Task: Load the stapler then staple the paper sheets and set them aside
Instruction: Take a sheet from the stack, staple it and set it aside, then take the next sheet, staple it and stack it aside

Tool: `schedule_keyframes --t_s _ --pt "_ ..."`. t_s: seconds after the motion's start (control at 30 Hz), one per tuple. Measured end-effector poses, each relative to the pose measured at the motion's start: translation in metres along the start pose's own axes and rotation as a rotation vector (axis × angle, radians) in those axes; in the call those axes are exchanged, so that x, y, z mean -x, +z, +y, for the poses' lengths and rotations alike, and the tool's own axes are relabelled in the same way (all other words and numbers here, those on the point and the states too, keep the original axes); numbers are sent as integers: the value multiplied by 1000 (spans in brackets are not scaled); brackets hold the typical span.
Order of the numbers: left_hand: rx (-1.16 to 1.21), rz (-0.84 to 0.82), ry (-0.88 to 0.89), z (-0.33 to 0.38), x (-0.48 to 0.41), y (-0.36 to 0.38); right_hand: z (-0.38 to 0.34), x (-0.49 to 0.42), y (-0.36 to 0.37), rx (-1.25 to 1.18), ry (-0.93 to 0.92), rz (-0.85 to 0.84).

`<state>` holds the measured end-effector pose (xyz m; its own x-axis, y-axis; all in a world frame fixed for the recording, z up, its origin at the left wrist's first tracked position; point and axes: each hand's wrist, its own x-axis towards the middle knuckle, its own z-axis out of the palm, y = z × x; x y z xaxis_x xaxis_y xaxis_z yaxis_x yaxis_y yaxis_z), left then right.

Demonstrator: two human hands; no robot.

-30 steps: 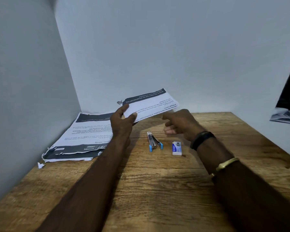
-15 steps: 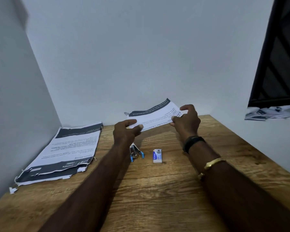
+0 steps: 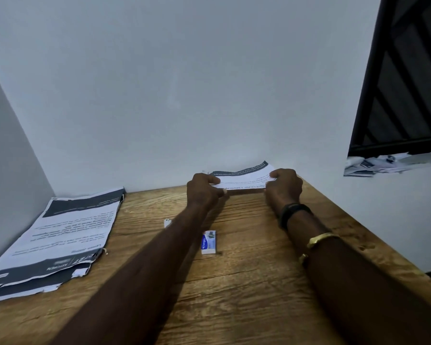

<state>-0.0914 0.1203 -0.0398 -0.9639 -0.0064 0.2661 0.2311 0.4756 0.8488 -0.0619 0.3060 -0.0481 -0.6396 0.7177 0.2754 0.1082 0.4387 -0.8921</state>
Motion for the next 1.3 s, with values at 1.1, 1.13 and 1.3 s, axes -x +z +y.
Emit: schedule_keyframes --t_s 1.1,1.13,1.3 --pt "-77 38 253 18 4 2 -47 30 5 197 -373 -60" --pt "-42 68 262 20 8 -5 -55 38 7 164 -408 -66" --pt "91 187 279 15 21 -52 -90 83 21 44 -493 -137"
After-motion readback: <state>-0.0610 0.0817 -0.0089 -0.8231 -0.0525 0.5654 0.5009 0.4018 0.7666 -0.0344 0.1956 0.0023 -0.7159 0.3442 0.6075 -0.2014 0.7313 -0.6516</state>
